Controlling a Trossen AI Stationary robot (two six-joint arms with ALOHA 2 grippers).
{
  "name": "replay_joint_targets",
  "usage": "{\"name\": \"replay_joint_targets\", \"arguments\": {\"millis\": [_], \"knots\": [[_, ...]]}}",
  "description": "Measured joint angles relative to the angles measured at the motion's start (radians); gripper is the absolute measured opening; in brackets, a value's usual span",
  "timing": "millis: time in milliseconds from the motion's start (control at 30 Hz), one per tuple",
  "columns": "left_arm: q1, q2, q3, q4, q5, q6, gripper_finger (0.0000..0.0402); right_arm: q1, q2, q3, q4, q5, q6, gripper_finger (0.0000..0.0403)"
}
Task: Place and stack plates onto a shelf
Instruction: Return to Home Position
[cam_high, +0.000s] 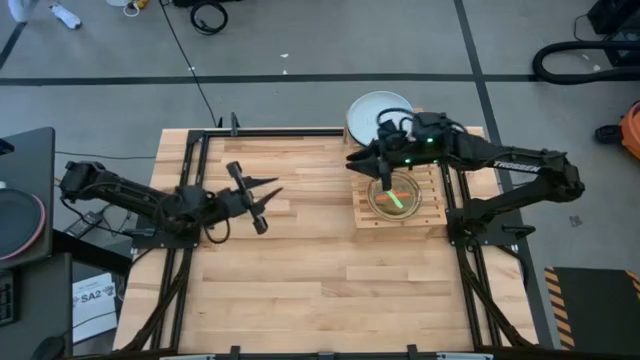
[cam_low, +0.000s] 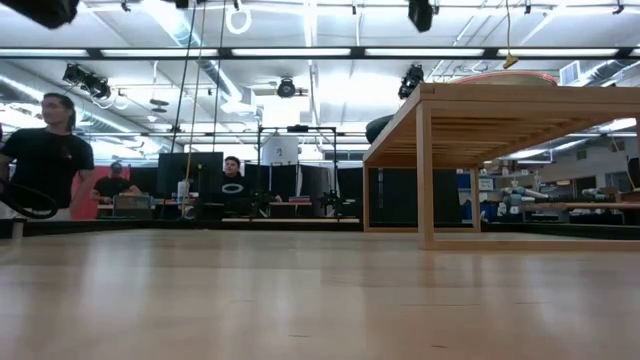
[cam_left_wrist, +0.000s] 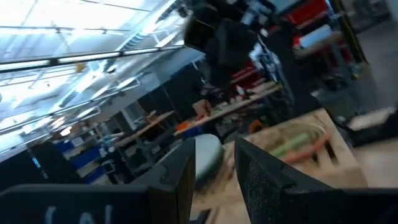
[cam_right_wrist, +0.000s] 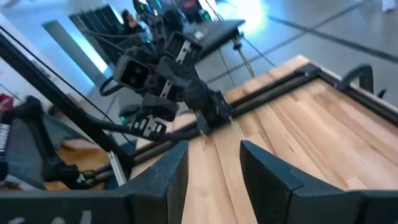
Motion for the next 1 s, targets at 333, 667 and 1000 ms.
{"name": "replay_joint_targets", "arguments": {"millis": [333,667,1000], "knots": [[-0.049,-0.157,0.217,-0.531,-0.010,-0.173,0.0118,-0.001,-0.184,0.000,-0.046,0.000,-0.048,0.0150],[-0.066,-0.212,0.597,-1.286,0.007,-0.449,0.0118,-0.001,-0.382,0.000,-0.148,0.000,-0.052,0.0150],[-0.065,-0.337,0.830,-1.673,-0.047,-0.521,0.0118,-0.001,-0.542,0.000,-0.287,0.006,-0.073,0.0150]]}}
